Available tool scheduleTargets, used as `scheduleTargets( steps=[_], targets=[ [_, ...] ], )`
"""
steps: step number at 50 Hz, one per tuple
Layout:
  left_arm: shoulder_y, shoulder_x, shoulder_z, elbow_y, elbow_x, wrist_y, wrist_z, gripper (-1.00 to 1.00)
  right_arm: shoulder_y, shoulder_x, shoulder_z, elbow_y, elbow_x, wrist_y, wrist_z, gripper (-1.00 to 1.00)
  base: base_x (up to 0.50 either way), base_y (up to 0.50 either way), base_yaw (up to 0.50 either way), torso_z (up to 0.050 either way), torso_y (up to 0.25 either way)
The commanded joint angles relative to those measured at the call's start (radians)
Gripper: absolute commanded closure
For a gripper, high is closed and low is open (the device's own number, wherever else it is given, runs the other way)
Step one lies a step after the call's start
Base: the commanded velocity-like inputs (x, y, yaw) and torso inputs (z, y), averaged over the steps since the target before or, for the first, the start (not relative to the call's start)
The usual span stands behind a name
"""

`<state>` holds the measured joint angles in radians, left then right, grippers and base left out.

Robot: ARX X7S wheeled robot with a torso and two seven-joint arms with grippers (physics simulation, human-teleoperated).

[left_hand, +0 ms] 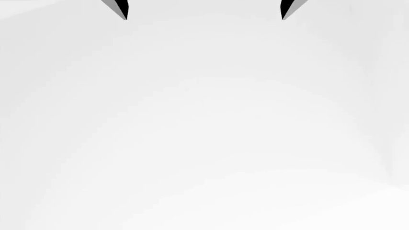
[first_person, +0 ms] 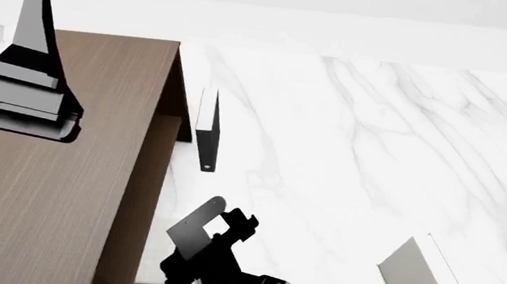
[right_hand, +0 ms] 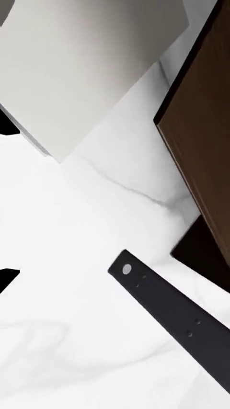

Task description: Pick up the book on the right and place it under the cabinet shelf.

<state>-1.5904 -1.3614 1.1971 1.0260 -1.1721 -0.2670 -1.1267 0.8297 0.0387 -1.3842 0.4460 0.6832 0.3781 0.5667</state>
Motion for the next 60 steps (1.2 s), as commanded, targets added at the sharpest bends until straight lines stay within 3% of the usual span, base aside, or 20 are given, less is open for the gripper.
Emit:
scheduleTargets(
  steps=[1,17,60],
  targets=[
    [0.002,-0.001,0.004,-0.003,0.004,0.003,0.002,-1.00,-0.003,-0.037,-0.028,0.033,0.012,-0.029,-0.017,-1.00,0.00,0.00,0.00,0.000,0.000],
    [0.003,-0.011,0.011,-0.004,0.009,0.007,0.003,-1.00,0.043,-0.038,-0.161,0.046,0.140,-0.101,0.027,-1.00,0.00,0.00,0.00,0.000,0.000],
    [-0.003,-0.039,0.013,0.006,0.002,0.005,0.001,-1.00,0.049,-0.039,-0.165,0.016,0.163,-0.126,-0.014,-1.00,0.00,0.00,0.00,0.000,0.000]
  ],
)
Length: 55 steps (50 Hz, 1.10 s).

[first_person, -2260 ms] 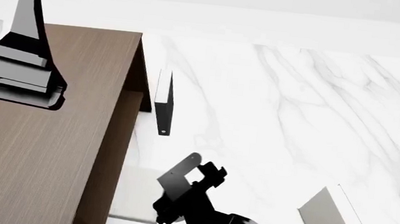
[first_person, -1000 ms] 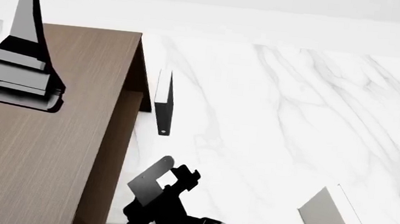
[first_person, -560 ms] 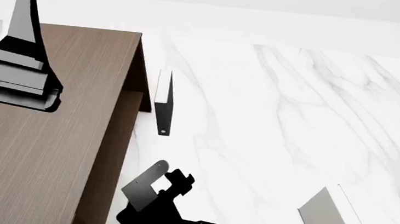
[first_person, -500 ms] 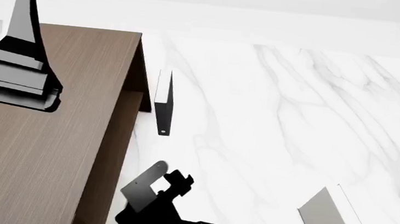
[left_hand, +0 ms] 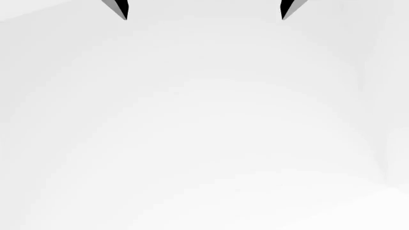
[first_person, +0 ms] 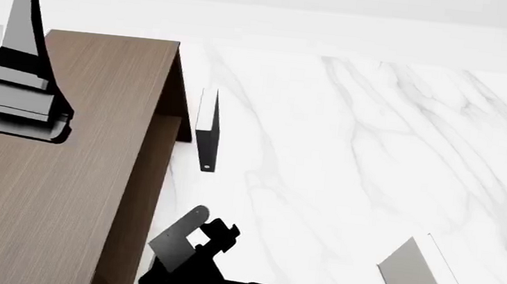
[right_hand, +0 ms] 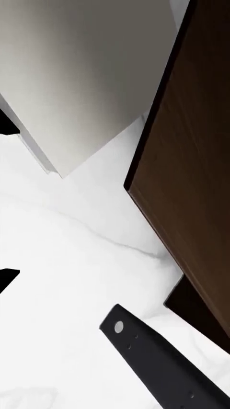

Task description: Pick up the book on the right and place it under the cabinet shelf.

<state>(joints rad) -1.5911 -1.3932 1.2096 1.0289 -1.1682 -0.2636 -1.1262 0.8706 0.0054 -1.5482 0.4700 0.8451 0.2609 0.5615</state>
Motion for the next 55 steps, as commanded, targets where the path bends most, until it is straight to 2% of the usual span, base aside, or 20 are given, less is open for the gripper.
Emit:
scheduleTargets(
  steps=[1,13,35,47,55],
  targets=[
    [-0.003,-0.007,0.000,0.003,-0.003,0.001,0.000,-1.00,0.009,-0.005,0.000,-0.009,0.002,-0.009,-0.008,-1.00,0.00,0.00,0.00,0.000,0.000],
    [-0.023,-0.023,0.003,0.013,-0.018,0.001,0.000,-1.00,0.021,-0.005,0.000,0.014,-0.010,-0.021,0.000,-1.00,0.00,0.00,0.00,0.000,0.000],
    [-0.047,-0.006,0.029,0.002,-0.014,0.002,0.002,-1.00,0.081,-0.003,0.027,0.316,0.048,-0.162,-0.051,-1.00,0.00,0.00,0.00,0.000,0.000],
    [-0.040,0.005,0.045,-0.007,-0.010,0.019,-0.004,-1.00,0.112,0.117,0.063,0.089,0.096,-0.129,0.022,-1.00,0.00,0.00,0.00,0.000,0.000],
    [-0.047,0.001,0.049,-0.005,-0.019,0.025,-0.009,-1.00,0.116,0.155,0.074,0.008,0.108,-0.122,0.056,-1.00,0.00,0.00,0.00,0.000,0.000]
  ],
)
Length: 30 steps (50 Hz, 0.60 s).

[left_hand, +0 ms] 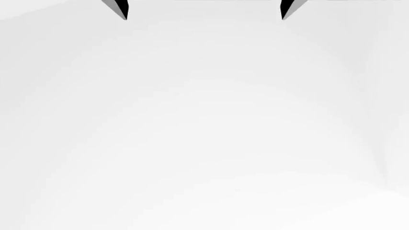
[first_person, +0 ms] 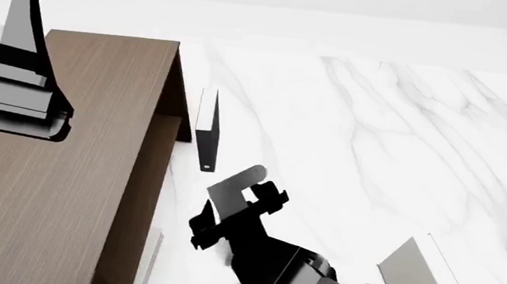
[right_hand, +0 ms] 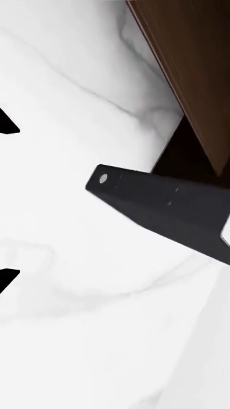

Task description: Pick up the book on the right and place it under the cabinet shelf.

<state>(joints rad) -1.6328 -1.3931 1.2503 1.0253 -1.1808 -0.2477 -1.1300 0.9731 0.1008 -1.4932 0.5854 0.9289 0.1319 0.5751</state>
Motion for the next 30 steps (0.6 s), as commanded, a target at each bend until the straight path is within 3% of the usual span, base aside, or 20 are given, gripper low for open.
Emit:
scheduleTargets(
  steps=[1,8,30],
  targets=[
    [-0.006,0.001,0.009,-0.002,-0.007,0.011,-0.006,-1.00,0.013,0.062,0.020,-0.113,0.025,0.007,0.045,-1.00,0.00,0.00,0.00,0.000,0.000],
    [-0.007,0.001,0.009,-0.001,-0.012,0.011,-0.008,-1.00,0.013,0.081,0.023,-0.157,0.029,0.014,0.065,-1.00,0.00,0.00,0.00,0.000,0.097],
    [-0.014,0.003,0.008,0.000,-0.018,0.006,-0.008,-1.00,0.027,0.159,0.046,-0.311,0.055,0.041,0.140,-1.00,0.00,0.00,0.00,0.000,0.189]
  ],
)
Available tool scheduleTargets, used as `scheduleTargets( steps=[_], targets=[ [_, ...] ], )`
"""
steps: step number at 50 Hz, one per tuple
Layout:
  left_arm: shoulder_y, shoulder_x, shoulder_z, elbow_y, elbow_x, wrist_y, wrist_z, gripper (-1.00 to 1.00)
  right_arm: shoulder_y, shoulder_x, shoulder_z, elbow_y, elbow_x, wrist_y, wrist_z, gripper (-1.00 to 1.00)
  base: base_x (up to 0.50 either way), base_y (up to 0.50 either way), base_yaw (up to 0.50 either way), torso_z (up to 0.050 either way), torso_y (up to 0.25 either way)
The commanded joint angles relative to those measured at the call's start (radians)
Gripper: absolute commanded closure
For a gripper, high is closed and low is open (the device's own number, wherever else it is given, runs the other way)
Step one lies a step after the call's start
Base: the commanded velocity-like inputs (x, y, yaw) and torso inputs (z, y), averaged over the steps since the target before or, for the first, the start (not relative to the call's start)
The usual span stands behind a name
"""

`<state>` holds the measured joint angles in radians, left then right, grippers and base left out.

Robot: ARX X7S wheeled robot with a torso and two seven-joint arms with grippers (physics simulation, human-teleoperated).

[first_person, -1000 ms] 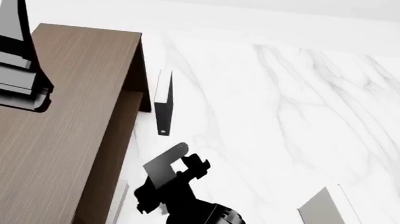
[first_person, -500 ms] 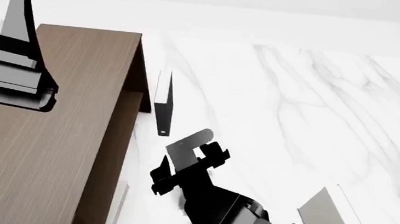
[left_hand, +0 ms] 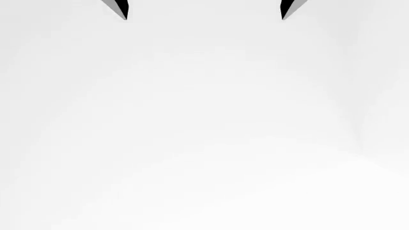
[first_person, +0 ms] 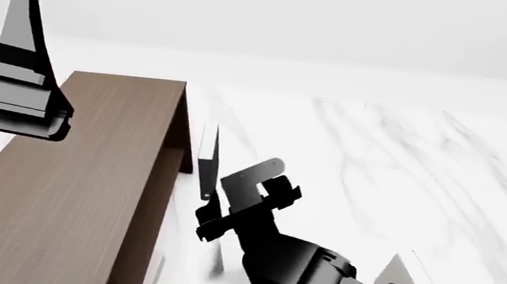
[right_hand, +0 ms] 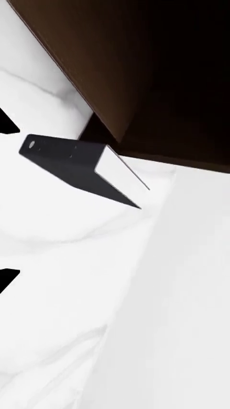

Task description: Pick up the book on the right and place it under the cabinet shelf.

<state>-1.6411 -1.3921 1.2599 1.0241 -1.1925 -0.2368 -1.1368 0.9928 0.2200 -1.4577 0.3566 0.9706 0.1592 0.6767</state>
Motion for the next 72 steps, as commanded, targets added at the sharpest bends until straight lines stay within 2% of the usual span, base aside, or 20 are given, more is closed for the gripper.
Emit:
scheduleTargets(
  steps=[1,20,29,43,53,72],
  targets=[
    [-0.007,0.001,-0.003,0.002,-0.007,-0.005,-0.001,-1.00,0.007,0.044,0.011,-0.092,0.014,0.015,0.042,-1.00,0.00,0.00,0.00,0.000,0.195],
    [-0.036,0.006,-0.011,0.013,-0.037,-0.024,-0.007,-1.00,0.047,0.156,0.038,-0.357,0.047,0.058,0.158,-1.00,0.00,0.00,0.00,0.000,0.193],
    [-0.044,0.013,-0.007,0.012,-0.042,-0.027,-0.010,-1.00,0.104,0.218,0.067,-0.548,0.068,0.093,0.248,-1.00,0.00,0.00,0.00,0.000,0.193],
    [-0.035,0.027,0.006,0.000,-0.031,-0.020,-0.012,-1.00,0.263,0.364,0.221,-0.803,0.162,0.091,0.345,-1.00,0.00,0.00,0.00,0.000,0.193],
    [0.027,0.038,0.038,-0.029,0.034,0.026,0.004,-1.00,0.349,0.442,0.290,-0.840,0.207,0.100,0.340,-1.00,0.00,0.00,0.00,0.000,0.064],
    [0.128,0.027,0.089,-0.063,0.122,0.102,0.003,-1.00,0.360,0.571,0.367,-0.874,0.224,0.039,0.304,-1.00,0.00,0.00,0.00,0.000,0.000]
  ],
)
